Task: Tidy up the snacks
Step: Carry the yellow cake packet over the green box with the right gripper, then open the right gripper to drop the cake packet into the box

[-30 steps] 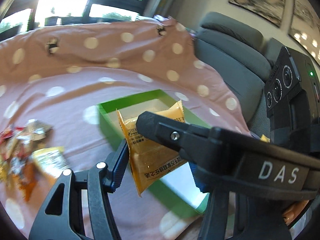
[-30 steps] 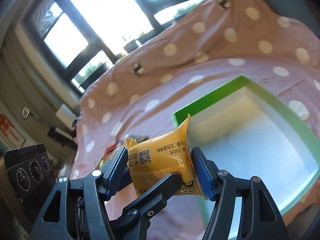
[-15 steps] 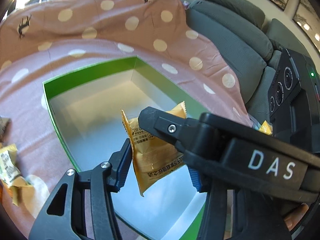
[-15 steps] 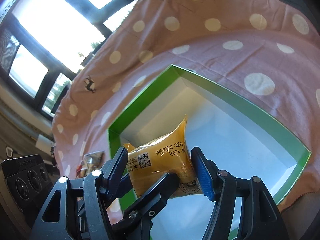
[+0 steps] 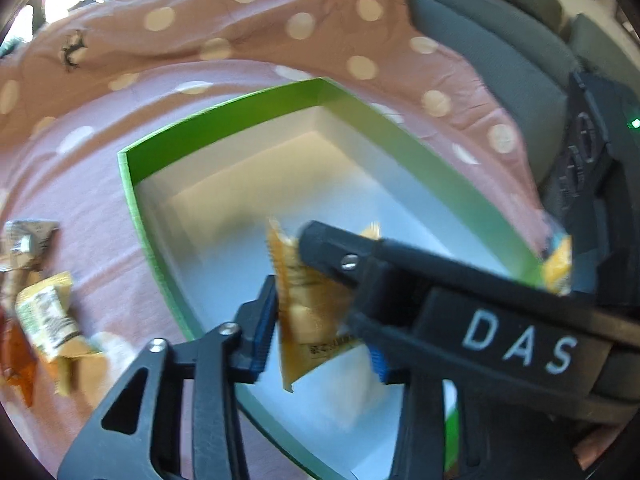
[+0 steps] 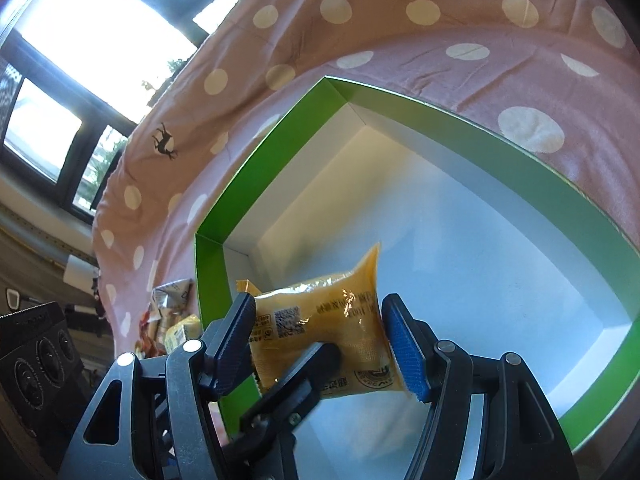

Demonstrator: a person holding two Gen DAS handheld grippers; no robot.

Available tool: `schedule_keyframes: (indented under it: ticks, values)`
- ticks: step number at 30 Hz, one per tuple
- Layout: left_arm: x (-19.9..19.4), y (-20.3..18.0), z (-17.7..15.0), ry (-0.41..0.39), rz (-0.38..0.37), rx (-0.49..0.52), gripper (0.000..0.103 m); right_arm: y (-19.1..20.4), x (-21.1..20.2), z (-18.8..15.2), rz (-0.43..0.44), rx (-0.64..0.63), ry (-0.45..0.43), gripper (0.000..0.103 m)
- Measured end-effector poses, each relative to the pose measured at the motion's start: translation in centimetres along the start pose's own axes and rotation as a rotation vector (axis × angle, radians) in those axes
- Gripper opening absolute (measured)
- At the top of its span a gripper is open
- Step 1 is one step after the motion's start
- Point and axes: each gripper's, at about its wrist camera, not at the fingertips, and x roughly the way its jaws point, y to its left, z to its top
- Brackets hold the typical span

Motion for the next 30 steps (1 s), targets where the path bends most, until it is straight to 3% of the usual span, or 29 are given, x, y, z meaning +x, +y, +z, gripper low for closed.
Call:
schedule_keyframes:
  ticks: [5, 11, 18, 21, 23, 30]
  values:
    - [-0.1, 0.6, -0.4, -0.008, 0.021, 0.008, 0.033, 0.0, 1.1, -0.1, 0.014, -0.001, 0.042, 0.068]
    - [-0.4, 1.1, -0.7, -0.013, 0.027, 0.020, 0.032, 0.4, 1.0, -0.1, 0.017, -0.024, 0.027, 0.068]
    - [-3.5, 2.0, -1.0, -0.070, -0.112, -0.017, 0.029, 1.2, 1.5, -0.1, 0.062, -0.048, 0.039, 0.068]
    - [-6.1, 2.7, -1.5, -0.101, -0.102, -0.025, 0.031, 1.7, 1.9, 0.0, 0.058, -0.065, 0.043, 0.068]
    - [-8.4, 3.5, -2.3, -0.152, -0.079, -0.032, 0.035, 2.0, 1.9, 0.0, 0.069, -0.080, 0.036, 0.068]
    - [-14.6, 8.7, -5.5, -0.229, 0.016, -0.144, 0.066, 3.8, 1.5, -0.6, -0.017, -0.154, -0.022, 0.069]
